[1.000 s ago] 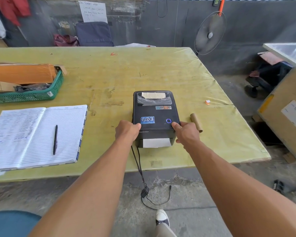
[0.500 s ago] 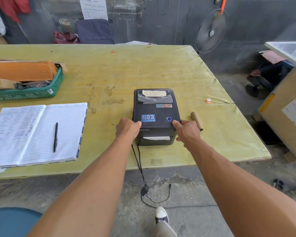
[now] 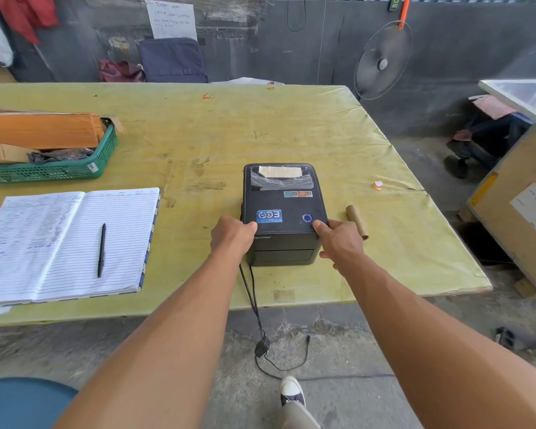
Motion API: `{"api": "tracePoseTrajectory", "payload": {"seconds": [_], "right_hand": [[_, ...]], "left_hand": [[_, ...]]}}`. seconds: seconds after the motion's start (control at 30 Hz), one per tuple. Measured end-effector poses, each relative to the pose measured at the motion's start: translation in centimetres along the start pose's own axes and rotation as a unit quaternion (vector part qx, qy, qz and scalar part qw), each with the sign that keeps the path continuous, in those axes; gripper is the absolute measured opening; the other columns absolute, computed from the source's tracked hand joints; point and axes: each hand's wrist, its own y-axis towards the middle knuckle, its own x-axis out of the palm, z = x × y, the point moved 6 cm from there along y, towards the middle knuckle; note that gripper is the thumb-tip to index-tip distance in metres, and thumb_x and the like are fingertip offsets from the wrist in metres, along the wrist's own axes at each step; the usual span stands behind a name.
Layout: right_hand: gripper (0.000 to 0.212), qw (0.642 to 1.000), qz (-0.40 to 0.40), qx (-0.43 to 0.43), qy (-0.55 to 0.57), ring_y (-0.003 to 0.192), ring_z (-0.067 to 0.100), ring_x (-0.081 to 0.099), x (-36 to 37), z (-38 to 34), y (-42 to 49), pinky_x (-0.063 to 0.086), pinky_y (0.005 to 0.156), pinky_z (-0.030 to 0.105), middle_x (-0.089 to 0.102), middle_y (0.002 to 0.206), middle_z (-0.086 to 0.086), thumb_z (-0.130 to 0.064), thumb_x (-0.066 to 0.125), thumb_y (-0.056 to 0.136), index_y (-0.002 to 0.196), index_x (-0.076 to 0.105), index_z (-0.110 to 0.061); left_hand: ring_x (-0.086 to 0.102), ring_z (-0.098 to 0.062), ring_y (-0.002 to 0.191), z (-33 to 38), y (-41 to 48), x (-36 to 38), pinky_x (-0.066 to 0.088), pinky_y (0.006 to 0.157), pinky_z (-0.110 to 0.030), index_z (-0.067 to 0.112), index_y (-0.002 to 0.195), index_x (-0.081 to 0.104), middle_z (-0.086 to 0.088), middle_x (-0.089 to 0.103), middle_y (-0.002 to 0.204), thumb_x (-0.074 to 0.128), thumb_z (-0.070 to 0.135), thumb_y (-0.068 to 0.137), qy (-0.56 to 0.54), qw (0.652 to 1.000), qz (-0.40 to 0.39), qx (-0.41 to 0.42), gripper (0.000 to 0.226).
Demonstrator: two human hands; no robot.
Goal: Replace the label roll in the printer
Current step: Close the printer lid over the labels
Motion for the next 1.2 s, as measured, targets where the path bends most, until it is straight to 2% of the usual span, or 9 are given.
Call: {"api": "tracePoseTrajectory", "payload": {"seconds": [0.13,0.3,0.53,0.63,0.77,0.87,0.93,1.0,1.2], "right_hand": [[0.023,1.000,0.000,0.001,0.003,0.093,0.035,0.072,-0.1,0.0,0.0,0.054,0.084,0.044,0.073,0.098,0.010,-0.044,0.059,0.096,0.076,0.057,-0.031],[0.013,1.000,-0.003,-0.003,0.005,0.092,0.034,0.072,0.0,0.1,0.1,0.055,0.084,0.044,0.072,0.097,0.007,-0.044,0.059,0.096,0.096,0.063,-0.032],[0.015,1.000,0.006,-0.005,0.005,0.094,0.035,0.071,0.1,0.1,0.1,0.055,0.091,0.049,0.073,0.098,0.008,-0.045,0.059,0.095,0.085,0.057,-0.034],[0.017,1.000,0.000,-0.003,-0.001,0.094,0.034,0.071,0.1,0.1,0.2,0.055,0.091,0.049,0.073,0.097,0.006,-0.045,0.059,0.095,0.101,0.066,-0.031],[0.034,1.000,-0.005,0.001,-0.010,0.094,0.033,0.071,0.1,0.2,0.4,0.056,0.090,0.048,0.072,0.098,0.006,-0.046,0.059,0.095,0.119,0.069,-0.024],[0.035,1.000,-0.015,0.002,-0.012,0.095,0.033,0.071,0.0,0.3,0.7,0.056,0.087,0.044,0.072,0.096,0.006,-0.046,0.059,0.095,0.119,0.070,-0.022],[0.034,1.000,-0.025,-0.001,-0.009,0.094,0.033,0.071,0.1,0.4,0.9,0.052,0.080,0.037,0.069,0.090,0.004,-0.045,0.059,0.096,0.117,0.070,-0.021],[0.034,1.000,-0.026,-0.003,-0.011,0.095,0.033,0.071,0.0,0.6,0.8,0.049,0.077,0.037,0.069,0.089,0.002,-0.045,0.059,0.095,0.118,0.071,-0.023],[0.033,0.999,-0.026,-0.015,-0.024,0.089,0.034,0.071,0.0,-0.1,0.5,0.056,0.089,0.043,0.072,0.093,0.005,-0.045,0.056,0.096,0.113,0.071,-0.022]], "left_hand": [[0.072,-0.033,0.092,0.1,0.0,0.0,0.055,0.090,-0.040,0.012,0.075,0.049,-0.011,0.069,0.111,0.069,0.028,0.088,0.001,1.000,0.009,0.000,0.029],[0.072,-0.033,0.091,0.1,0.1,-0.1,0.055,0.090,-0.041,0.015,0.065,0.045,-0.008,0.064,0.097,0.069,0.027,0.088,0.000,1.000,0.009,-0.004,0.035],[0.072,-0.032,0.091,-0.2,0.0,0.1,0.056,0.089,-0.041,0.014,0.066,0.044,-0.006,0.062,0.095,0.069,0.026,0.088,-0.015,1.000,0.009,-0.010,0.035],[0.072,-0.033,0.091,-0.1,-0.1,0.0,0.056,0.089,-0.042,0.012,0.076,0.049,-0.007,0.064,0.101,0.069,0.027,0.087,-0.019,1.000,0.009,-0.011,0.028],[0.072,-0.033,0.090,-0.1,-0.3,0.0,0.056,0.089,-0.042,0.012,0.070,0.046,-0.010,0.067,0.105,0.069,0.026,0.088,-0.021,1.000,0.008,-0.014,0.032],[0.072,-0.033,0.091,-0.2,-0.4,-0.1,0.055,0.089,-0.041,0.010,0.078,0.050,-0.010,0.067,0.104,0.069,0.026,0.088,-0.019,1.000,0.010,-0.017,0.027],[0.071,-0.034,0.092,-0.1,-0.4,0.0,0.055,0.089,-0.040,0.011,0.070,0.046,-0.009,0.064,0.098,0.068,0.026,0.089,-0.019,1.000,0.010,-0.012,0.033],[0.071,-0.034,0.092,-0.1,-0.7,0.0,0.055,0.091,-0.041,0.017,0.064,0.042,-0.008,0.062,0.093,0.067,0.027,0.090,-0.021,1.000,0.011,-0.014,0.038],[0.071,-0.034,0.092,0.0,-1.4,0.0,0.055,0.089,-0.044,0.022,0.062,0.041,-0.010,0.067,0.095,0.059,0.030,0.093,-0.011,1.000,0.016,0.024,0.037]]}}
